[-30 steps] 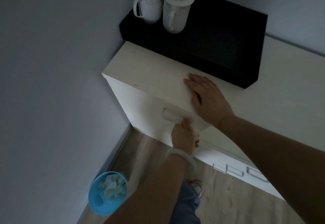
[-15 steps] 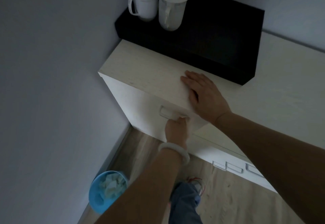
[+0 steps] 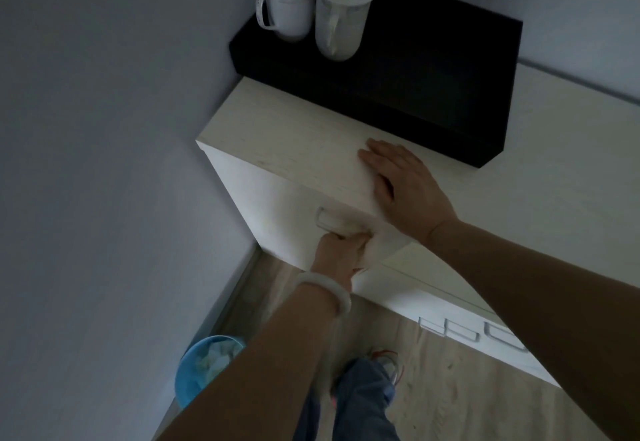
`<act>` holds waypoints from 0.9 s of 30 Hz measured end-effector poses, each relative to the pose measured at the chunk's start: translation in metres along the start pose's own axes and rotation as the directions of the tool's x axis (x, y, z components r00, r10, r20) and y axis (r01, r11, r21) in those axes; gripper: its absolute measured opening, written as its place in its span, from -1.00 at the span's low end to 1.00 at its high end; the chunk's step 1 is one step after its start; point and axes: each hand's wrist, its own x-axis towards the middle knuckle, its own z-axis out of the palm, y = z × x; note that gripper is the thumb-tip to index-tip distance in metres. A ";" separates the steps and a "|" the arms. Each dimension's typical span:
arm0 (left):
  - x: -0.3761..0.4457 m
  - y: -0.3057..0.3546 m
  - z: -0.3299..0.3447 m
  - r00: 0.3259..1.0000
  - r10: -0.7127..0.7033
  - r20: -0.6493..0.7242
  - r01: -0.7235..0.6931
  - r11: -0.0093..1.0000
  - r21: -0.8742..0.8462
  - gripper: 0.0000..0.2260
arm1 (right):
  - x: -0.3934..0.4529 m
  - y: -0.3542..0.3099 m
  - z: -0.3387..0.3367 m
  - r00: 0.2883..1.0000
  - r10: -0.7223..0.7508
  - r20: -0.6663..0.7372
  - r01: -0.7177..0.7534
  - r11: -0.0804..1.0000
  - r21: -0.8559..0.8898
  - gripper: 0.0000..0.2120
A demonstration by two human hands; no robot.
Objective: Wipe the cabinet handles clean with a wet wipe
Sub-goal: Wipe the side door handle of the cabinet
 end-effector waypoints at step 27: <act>0.001 0.002 -0.021 0.959 0.184 -0.218 -0.158 0.979 0.128 -0.78 | 0.000 0.001 0.000 1.000 0.010 0.020 -0.010 1.000 -0.012 -0.58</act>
